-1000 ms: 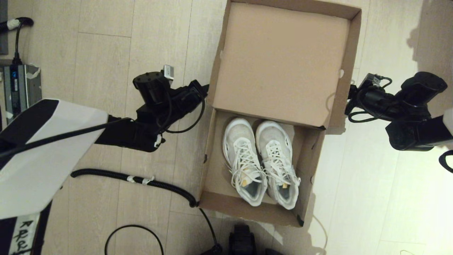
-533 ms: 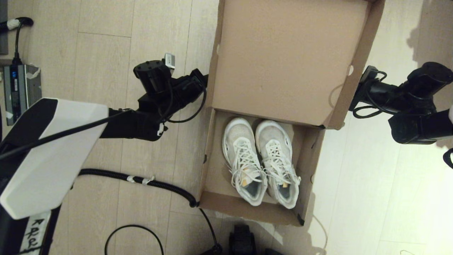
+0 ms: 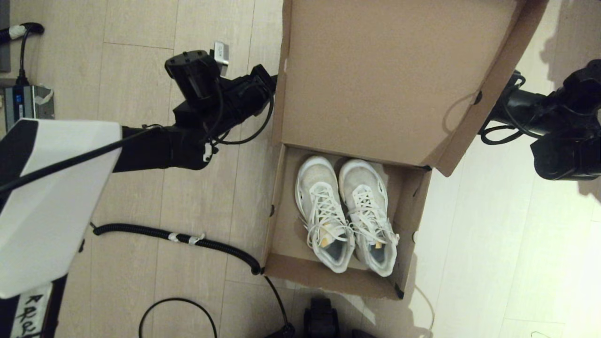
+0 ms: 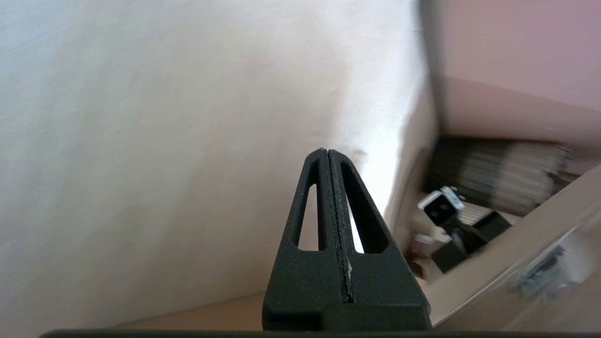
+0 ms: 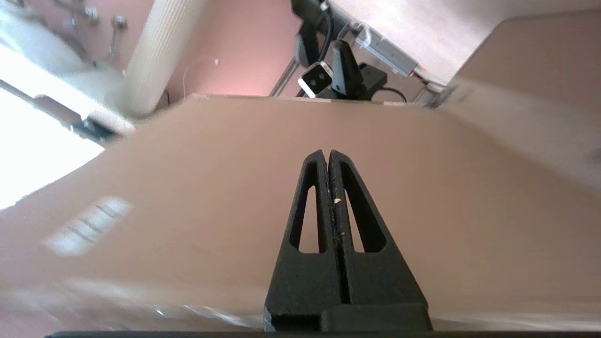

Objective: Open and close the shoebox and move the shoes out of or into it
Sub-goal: Close the shoe box

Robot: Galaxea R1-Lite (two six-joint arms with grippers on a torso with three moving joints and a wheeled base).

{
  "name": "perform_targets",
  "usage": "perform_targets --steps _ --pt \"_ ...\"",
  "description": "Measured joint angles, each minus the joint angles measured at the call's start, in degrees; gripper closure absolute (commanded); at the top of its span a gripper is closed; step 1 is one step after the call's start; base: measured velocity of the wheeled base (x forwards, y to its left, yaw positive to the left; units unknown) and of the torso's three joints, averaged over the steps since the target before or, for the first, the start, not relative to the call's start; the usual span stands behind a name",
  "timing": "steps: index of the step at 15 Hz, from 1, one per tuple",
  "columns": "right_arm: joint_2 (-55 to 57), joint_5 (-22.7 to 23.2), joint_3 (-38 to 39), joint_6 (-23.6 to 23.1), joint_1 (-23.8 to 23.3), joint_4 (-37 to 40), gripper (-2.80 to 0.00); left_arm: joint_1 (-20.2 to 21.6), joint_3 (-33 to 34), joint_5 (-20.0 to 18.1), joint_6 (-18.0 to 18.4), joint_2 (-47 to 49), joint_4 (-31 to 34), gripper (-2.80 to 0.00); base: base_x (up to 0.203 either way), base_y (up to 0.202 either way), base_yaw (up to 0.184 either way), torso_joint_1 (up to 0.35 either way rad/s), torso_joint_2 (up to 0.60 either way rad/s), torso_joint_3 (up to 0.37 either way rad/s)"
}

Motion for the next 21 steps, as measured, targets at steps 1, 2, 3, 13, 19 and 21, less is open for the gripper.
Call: perform_targets --steps 1,2,3,13,19,21 --pt "-1.5 0.2 0.7 0.0 0.0 0.0 0.00 -0.4 -0.3 -0.4 0.0 -0.9 0.3 0.00 0.000 0.000 0.000 0.000 0.00 0.000" --pt "-3.2 0.6 1.7 0.0 -0.1 0.1 0.00 -0.8 -0.5 -0.6 -0.1 -1.9 0.7 0.00 0.000 0.000 0.000 0.000 0.00 0.000" --pt "-5.0 1.2 2.9 0.0 -0.2 0.2 0.00 -1.3 -0.6 -0.6 -0.1 -2.9 1.1 0.00 0.000 0.000 0.000 0.000 0.00 0.000" --pt "-28.4 4.7 29.4 0.2 -0.2 -0.9 0.00 -7.2 16.4 -0.8 -12.7 -21.9 0.2 0.00 0.000 0.000 0.000 0.000 0.00 0.000" --pt "-42.1 5.4 49.9 -0.1 -0.2 -4.8 0.00 -12.0 37.7 -1.0 -13.3 -33.1 -7.0 0.00 0.000 0.000 0.000 0.000 0.00 0.000" --pt "-47.3 5.3 56.4 -0.3 -0.4 -5.2 0.00 -14.1 44.6 -1.0 -13.7 -37.1 -9.7 0.00 0.000 0.000 0.000 0.000 0.00 0.000"
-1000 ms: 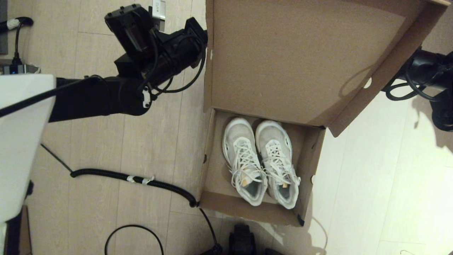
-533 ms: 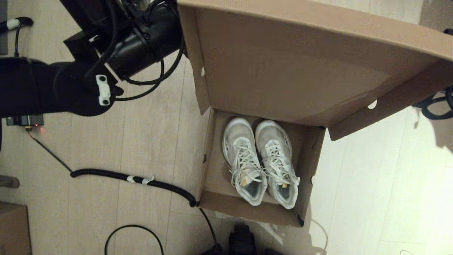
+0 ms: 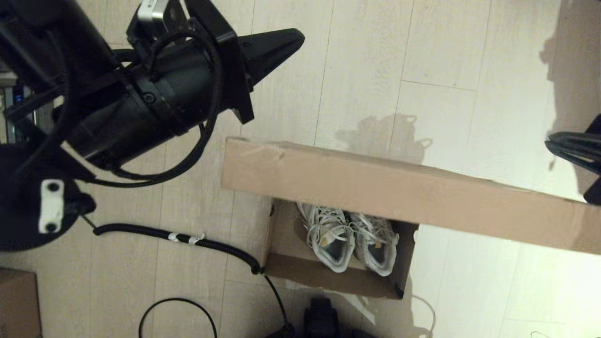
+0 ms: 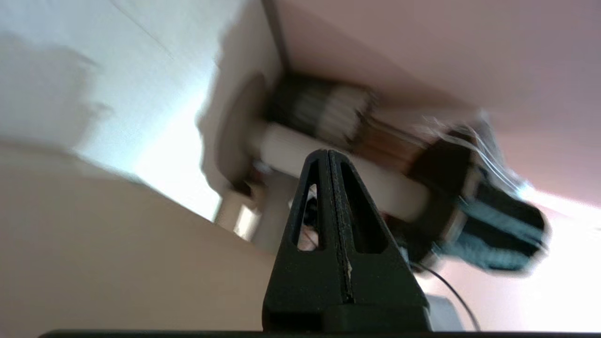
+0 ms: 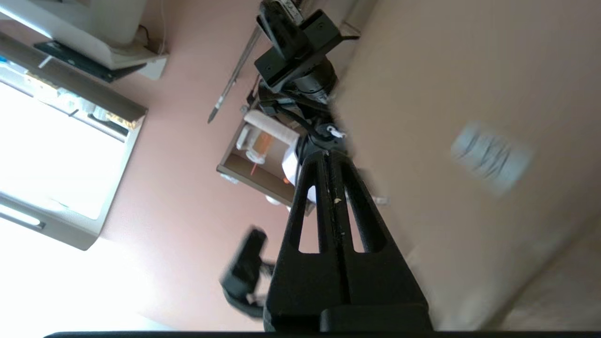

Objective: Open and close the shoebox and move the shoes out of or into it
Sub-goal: Close the shoe box

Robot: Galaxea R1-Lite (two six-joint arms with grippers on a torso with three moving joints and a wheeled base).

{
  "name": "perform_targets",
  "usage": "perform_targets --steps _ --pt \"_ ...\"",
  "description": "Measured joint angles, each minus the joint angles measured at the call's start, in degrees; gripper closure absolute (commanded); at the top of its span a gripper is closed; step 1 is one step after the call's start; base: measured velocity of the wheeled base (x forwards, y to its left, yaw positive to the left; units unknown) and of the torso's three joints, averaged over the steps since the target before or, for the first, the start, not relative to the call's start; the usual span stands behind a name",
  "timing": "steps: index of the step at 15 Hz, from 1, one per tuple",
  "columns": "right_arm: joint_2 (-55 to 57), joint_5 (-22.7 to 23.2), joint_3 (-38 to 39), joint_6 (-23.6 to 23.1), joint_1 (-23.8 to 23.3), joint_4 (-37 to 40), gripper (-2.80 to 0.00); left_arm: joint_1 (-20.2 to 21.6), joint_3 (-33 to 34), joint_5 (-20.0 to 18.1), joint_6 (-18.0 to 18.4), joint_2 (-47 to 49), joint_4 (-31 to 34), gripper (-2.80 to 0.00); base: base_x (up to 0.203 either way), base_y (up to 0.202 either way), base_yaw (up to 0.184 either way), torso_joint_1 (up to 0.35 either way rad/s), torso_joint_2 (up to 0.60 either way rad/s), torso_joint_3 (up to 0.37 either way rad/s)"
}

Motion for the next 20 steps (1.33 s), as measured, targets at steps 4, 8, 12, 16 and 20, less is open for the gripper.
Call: perform_targets --steps 4,8,12,16,20 --pt "-8.3 -0.1 9.1 -1.0 -0.1 0.0 0.00 -2.8 12.5 0.0 0.0 -7.2 -2.0 0.00 0.000 0.000 0.000 0.000 0.00 0.000" --pt "-10.4 -0.6 12.0 -8.6 -0.1 0.0 0.00 -4.7 20.8 0.0 2.3 -10.8 -2.2 0.00 0.000 0.000 0.000 0.000 0.00 0.000" --pt "-6.6 -6.8 14.0 -28.0 -0.1 0.2 0.00 -7.6 27.6 0.2 13.3 -11.5 -2.1 0.00 0.000 0.000 0.000 0.000 0.00 0.000" --pt "2.7 -21.9 17.6 -55.4 1.6 1.6 0.00 -8.5 32.9 1.2 24.8 -11.8 -1.2 0.00 0.000 0.000 0.000 0.000 0.00 0.000" --pt "9.0 -52.1 19.1 -86.4 16.3 10.2 0.00 -9.1 38.9 11.3 46.7 -11.5 1.5 0.00 0.000 0.000 0.000 0.000 0.00 0.000"
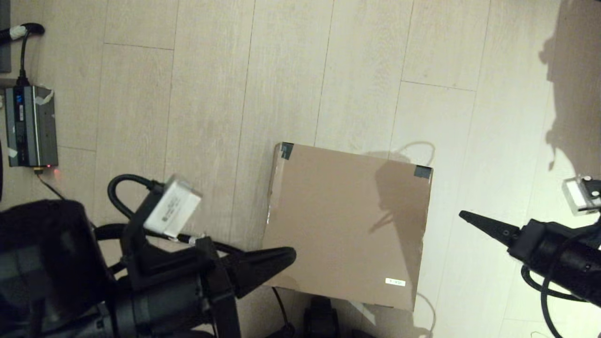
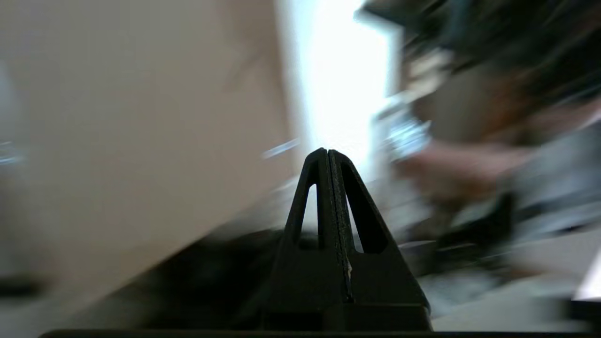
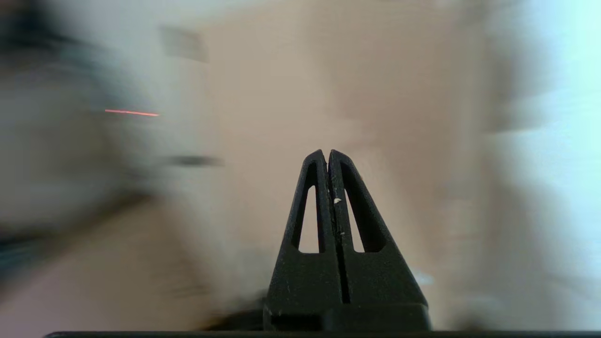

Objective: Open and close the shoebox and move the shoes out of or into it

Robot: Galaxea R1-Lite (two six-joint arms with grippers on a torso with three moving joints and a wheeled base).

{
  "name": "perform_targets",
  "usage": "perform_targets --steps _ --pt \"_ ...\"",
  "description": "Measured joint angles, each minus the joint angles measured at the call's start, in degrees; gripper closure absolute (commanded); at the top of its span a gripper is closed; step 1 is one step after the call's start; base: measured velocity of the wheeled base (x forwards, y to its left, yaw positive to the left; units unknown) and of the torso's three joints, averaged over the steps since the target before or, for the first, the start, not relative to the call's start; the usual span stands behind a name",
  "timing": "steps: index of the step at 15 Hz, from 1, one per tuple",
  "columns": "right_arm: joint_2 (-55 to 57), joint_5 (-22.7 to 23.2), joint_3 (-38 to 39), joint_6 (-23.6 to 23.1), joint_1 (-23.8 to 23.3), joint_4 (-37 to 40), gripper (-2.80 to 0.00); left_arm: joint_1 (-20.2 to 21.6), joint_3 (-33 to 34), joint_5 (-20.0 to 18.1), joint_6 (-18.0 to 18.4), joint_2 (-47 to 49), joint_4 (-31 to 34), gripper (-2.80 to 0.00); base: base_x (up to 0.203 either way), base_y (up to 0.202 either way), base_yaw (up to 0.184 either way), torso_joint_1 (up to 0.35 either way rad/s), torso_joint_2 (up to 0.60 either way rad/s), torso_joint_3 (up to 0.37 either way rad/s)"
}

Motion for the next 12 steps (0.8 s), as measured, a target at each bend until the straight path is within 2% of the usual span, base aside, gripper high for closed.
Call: perform_targets --steps 1,2,3,5,7,8,10,12 --pt "0.0 -7.4 -1.9 -6.0 2.7 4.5 0.00 0.0 0.9 3.0 3.9 0.1 0.9 0.00 0.000 0.000 0.000 0.000 0.00 0.000" --pt "-0.8 -14.6 -4.8 -11.9 5.1 11.5 0.00 -0.1 1.6 6.0 6.0 0.3 2.6 0.00 0.000 0.000 0.000 0.000 0.00 0.000" --pt "-2.0 -20.2 -8.3 -16.6 7.3 19.9 0.00 -0.1 2.4 7.9 6.4 0.6 5.1 0.00 0.000 0.000 0.000 0.000 0.00 0.000" --pt "-3.8 -27.2 -15.8 -22.0 11.3 36.2 0.00 -0.2 2.5 8.9 6.6 2.9 7.8 0.00 0.000 0.000 0.000 0.000 0.00 0.000" --pt "-2.7 -30.8 -19.9 -23.7 14.9 46.5 0.00 -0.1 -0.4 9.0 7.1 7.9 8.0 0.00 0.000 0.000 0.000 0.000 0.00 0.000" --pt "-1.0 -33.1 -21.4 -23.8 16.9 48.3 0.00 0.1 -3.4 9.2 7.7 11.3 8.0 0.00 0.000 0.000 0.000 0.000 0.00 0.000" --pt "2.0 -36.4 -23.1 -23.5 20.3 48.8 0.00 0.5 -10.5 10.8 8.6 18.1 8.0 0.00 0.000 0.000 0.000 0.000 0.00 0.000" --pt "4.2 -36.7 -23.8 -22.7 22.4 48.8 0.00 1.3 -16.2 13.9 9.1 24.5 7.8 0.00 0.000 0.000 0.000 0.000 0.00 0.000"
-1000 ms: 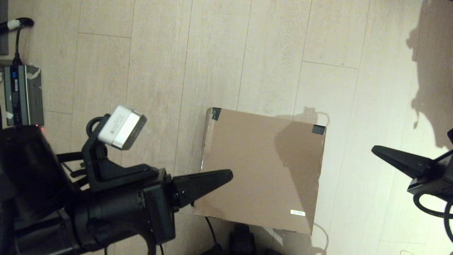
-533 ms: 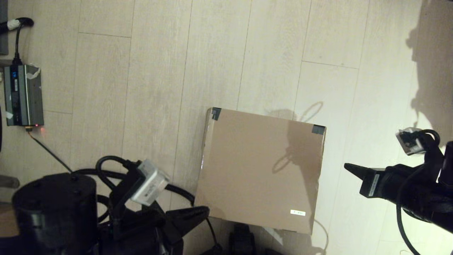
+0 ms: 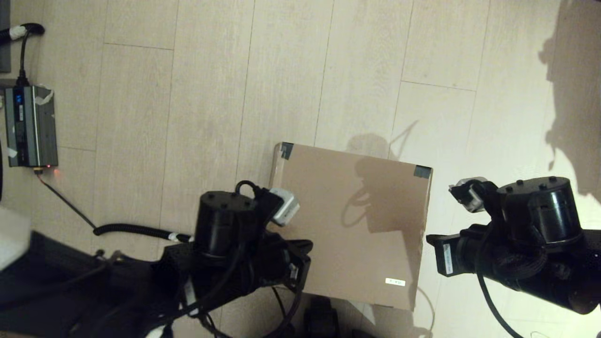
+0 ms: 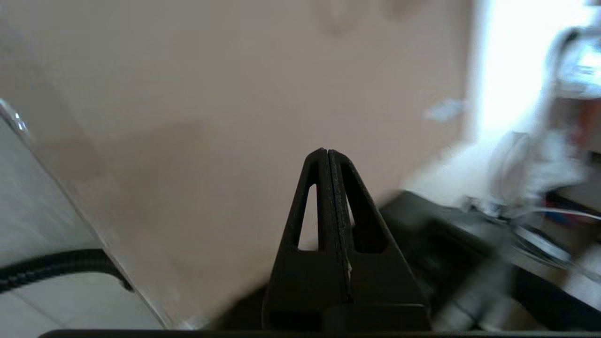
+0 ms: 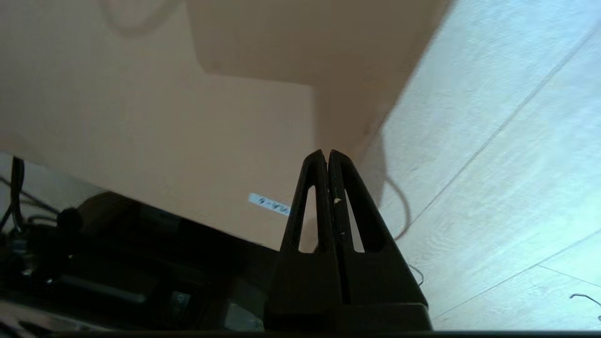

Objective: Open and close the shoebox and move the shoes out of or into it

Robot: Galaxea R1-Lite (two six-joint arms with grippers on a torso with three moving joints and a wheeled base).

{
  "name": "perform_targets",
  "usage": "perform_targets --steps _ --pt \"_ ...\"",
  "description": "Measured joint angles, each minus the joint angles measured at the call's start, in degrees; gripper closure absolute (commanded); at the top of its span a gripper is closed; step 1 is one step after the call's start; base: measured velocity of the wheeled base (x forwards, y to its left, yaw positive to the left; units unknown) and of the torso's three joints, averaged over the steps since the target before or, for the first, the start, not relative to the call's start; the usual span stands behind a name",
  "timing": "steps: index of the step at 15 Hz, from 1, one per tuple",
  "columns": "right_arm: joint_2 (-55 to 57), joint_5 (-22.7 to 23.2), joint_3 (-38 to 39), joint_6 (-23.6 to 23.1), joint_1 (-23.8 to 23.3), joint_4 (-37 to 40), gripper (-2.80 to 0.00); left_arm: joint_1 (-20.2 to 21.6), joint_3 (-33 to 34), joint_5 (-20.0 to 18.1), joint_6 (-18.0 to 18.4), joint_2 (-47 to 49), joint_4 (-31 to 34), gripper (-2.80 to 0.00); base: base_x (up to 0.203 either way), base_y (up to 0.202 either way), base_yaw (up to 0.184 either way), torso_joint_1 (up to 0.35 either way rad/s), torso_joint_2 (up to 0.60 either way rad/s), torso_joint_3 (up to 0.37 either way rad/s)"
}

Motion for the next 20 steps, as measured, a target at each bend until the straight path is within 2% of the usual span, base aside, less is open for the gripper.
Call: perform_targets --steps 3,7,9,13,16,20 --pt "4.1 0.0 0.8 -0.1 1.8 -3.7 0.00 2.2 -2.9 1.0 0.1 6.9 -1.1 0.00 0.000 0.000 0.000 0.000 0.00 0.000" --pt "9.3 -0.2 4.2 -0.5 2.8 -13.1 0.00 4.0 -3.1 0.8 -0.2 13.7 -6.9 0.00 0.000 0.000 0.000 0.000 0.00 0.000" --pt "11.1 -0.3 5.5 -0.4 2.9 -15.0 0.00 4.4 -3.2 0.8 -0.2 16.2 -10.2 0.00 0.000 0.000 0.000 0.000 0.00 0.000" --pt "14.2 -1.3 9.1 -0.8 2.9 -22.7 0.00 4.9 -3.1 0.7 -0.8 18.8 -12.0 0.00 0.000 0.000 0.000 0.000 0.00 0.000" --pt "11.4 -1.7 10.3 -1.1 2.9 -21.9 0.00 4.7 -2.0 1.0 -1.1 16.0 -11.4 0.00 0.000 0.000 0.000 0.000 0.00 0.000" --pt "0.6 -3.4 11.8 -1.5 1.7 -13.0 0.00 5.0 -1.1 3.1 -1.0 6.1 -7.2 0.00 0.000 0.000 0.000 0.000 0.00 0.000"
